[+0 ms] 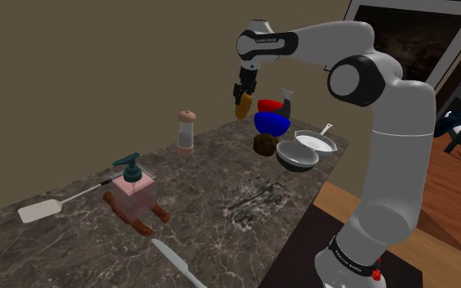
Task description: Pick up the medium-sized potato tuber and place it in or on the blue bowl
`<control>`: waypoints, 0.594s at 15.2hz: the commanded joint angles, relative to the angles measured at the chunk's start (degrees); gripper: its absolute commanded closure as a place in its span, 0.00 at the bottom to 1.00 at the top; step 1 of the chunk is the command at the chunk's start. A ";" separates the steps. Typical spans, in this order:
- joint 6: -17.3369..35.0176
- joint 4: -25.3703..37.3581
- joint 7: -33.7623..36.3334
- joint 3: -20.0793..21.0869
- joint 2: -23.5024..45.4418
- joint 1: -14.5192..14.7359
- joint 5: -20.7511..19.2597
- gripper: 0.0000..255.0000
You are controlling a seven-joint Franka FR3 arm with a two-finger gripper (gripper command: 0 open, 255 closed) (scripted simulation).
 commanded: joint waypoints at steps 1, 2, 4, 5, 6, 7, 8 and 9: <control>-1.65 1.50 0.00 -0.03 -0.13 -0.05 -0.03 1.00; -2.01 1.90 -0.01 -0.04 -0.11 -0.07 -0.02 1.00; -1.98 1.80 -2.42 -0.72 -0.20 -1.77 0.35 1.00; -2.01 1.89 -3.63 -1.05 -0.15 -2.64 0.56 1.00; -2.07 2.06 -4.85 -1.38 -0.05 -3.53 0.78 1.00; -2.16 2.32 -6.07 -1.71 0.12 -4.42 1.01 1.00; -2.29 2.66 -7.29 -2.04 0.34 -5.33 1.26 1.00; -2.44 3.10 -8.52 -2.37 0.63 -6.25 1.53 1.00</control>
